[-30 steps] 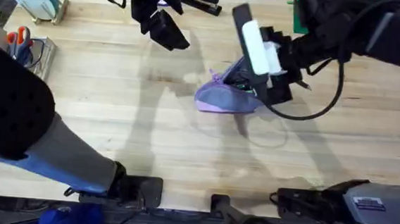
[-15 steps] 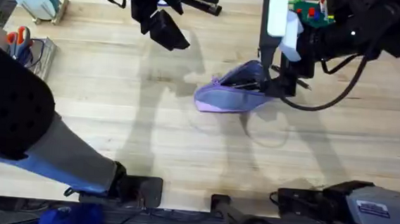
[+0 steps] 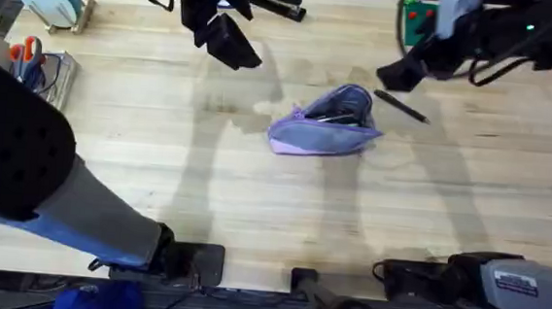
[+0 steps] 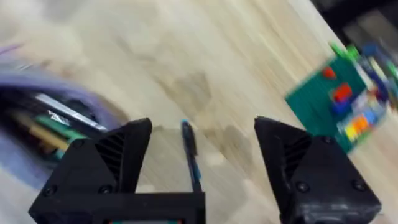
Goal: Unzip the bag, pick up the pens from the table one at a time and place them inside, then zip the bag closed.
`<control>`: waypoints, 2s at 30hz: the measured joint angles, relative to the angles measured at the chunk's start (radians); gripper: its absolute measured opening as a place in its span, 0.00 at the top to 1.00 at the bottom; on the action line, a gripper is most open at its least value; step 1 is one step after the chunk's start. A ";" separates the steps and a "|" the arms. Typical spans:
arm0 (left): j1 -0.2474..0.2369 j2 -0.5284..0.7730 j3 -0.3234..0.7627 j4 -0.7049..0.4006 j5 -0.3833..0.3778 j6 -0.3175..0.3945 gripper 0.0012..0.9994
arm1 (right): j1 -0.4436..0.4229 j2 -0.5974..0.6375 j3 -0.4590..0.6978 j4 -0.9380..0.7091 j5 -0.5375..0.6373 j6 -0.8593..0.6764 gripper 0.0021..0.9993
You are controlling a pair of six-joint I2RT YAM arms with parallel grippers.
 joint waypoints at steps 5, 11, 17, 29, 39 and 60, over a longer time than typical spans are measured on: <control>0.000 0.000 0.000 0.000 0.000 0.000 0.01 | -0.073 0.000 0.000 0.005 0.026 0.122 0.00; 0.000 0.000 0.000 0.000 0.000 0.000 0.01 | -0.087 0.000 0.000 -0.035 0.033 0.167 0.00; 0.000 0.000 0.000 0.000 0.000 0.000 0.01 | -0.087 0.000 0.000 -0.072 0.033 0.178 0.00; 0.000 0.000 0.000 0.000 0.000 0.000 0.01 | -0.087 0.000 0.000 -0.124 0.033 0.184 0.00; 0.000 0.000 0.000 0.000 0.000 0.000 0.01 | -0.092 0.118 0.000 -0.134 0.033 0.186 0.00; 0.000 0.000 0.000 0.000 0.000 0.000 0.01 | -0.099 0.301 0.000 -0.117 0.108 0.116 0.00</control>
